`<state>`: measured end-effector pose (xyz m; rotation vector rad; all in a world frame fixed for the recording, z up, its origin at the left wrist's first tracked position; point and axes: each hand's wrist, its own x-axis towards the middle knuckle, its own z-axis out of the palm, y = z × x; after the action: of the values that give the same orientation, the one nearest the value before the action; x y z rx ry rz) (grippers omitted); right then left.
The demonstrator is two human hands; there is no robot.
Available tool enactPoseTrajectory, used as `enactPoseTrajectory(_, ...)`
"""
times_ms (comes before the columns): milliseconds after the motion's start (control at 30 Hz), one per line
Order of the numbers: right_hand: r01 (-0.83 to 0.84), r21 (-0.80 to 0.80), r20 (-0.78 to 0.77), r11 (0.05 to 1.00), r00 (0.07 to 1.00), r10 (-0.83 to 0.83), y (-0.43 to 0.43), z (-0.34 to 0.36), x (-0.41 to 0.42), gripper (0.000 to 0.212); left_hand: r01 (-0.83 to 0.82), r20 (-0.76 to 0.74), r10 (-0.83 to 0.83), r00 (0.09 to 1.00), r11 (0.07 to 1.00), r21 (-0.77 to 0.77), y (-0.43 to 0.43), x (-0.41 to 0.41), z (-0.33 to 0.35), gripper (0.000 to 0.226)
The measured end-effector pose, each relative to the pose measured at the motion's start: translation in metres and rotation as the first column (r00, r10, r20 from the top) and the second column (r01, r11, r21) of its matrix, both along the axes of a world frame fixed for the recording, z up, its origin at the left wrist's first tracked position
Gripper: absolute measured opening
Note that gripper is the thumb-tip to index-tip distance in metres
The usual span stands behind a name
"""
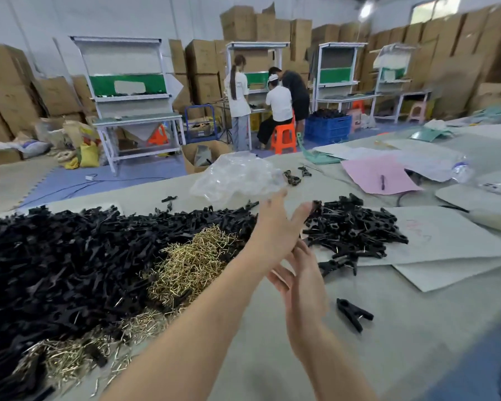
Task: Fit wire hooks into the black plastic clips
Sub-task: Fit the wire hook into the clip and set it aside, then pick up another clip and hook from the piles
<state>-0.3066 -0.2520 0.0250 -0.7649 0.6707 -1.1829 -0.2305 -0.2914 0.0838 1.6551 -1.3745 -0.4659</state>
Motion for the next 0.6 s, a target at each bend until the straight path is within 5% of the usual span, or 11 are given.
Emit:
enactPoseTrajectory(167,-0.121,-0.153,-0.238,0.981,0.968,0.083,0.038,-0.017,0.03,0.029,-0.231,0.258,0.27,0.928,0.958,-0.171,0.127,0.076,-0.069,0.045)
enactPoseTrajectory(267,-0.279,-0.32,-0.426,0.906,0.896,0.126,0.072,-0.03,0.056,0.037,-0.464,0.497,0.493,0.714,0.865,-0.191,0.215,0.125,-0.105,0.048)
enactPoseTrajectory(333,-0.406,-0.417,-0.56,0.813,0.82,0.122,0.095,-0.034,0.077,0.037,-0.634,0.627,0.564,0.538,0.761,-0.141,0.267,0.147,-0.12,0.065)
enactPoseTrajectory(400,-0.514,-0.5,-0.643,0.697,0.76,0.099,0.119,-0.036,0.101,0.035,-0.745,0.679,0.575,0.457,0.665,-0.063,0.307,0.162,-0.129,0.081)
enactPoseTrajectory(500,-0.665,-0.566,-0.758,0.487,0.652,0.008,0.15,-0.042,0.139,0.039,-0.843,0.642,0.642,0.419,0.537,0.013,0.333,0.181,-0.133,0.106)
enactPoseTrajectory(600,-0.755,-0.558,-0.825,0.344,0.548,-0.135,0.165,-0.051,0.168,0.044,-0.859,0.667,0.599,0.443,0.497,0.125,0.329,0.188,-0.127,0.109)
